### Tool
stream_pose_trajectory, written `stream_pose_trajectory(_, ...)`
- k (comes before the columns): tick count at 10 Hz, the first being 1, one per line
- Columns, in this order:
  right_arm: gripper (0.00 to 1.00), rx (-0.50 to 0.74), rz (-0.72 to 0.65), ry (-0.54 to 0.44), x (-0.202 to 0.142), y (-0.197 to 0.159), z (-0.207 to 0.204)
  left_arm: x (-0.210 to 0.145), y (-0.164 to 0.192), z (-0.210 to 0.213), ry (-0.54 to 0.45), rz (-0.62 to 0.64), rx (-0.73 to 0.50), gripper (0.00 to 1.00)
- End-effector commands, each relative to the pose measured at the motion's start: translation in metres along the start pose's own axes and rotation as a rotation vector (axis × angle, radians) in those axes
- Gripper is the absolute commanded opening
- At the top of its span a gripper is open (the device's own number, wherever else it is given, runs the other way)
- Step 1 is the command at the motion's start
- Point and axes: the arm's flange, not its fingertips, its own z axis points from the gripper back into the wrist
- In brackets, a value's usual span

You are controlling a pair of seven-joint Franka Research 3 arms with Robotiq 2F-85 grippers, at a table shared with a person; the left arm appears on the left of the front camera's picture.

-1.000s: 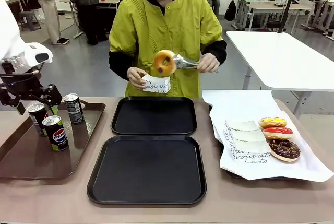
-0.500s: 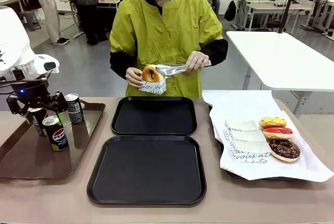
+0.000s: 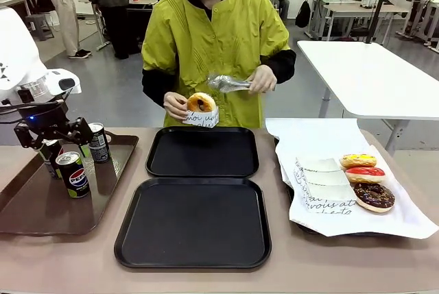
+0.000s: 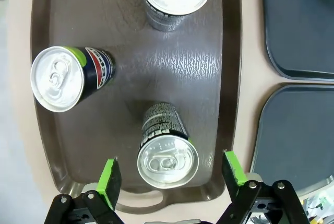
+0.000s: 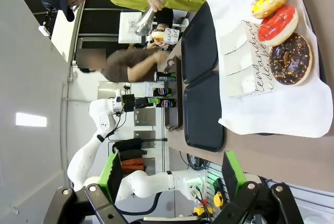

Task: Set up donuts and drinks on trays.
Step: Pick up one Pepsi coke and place it on the Flat Tray.

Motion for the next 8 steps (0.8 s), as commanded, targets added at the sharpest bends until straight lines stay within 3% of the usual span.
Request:
stream_pose_trajectory(1, 1.00, 0.002, 0.003, 0.002, 0.000, 0.001, 0.000, 0.007, 0.002, -0.013, -0.024, -0.022, -0.016, 1.00)
stream_pose_trajectory(8, 1.00, 0.002, 0.003, 0.002, 0.000, 0.001, 0.000, 0.009, 0.000, -0.047, 0.024, -0.025, 0.014, 1.00)
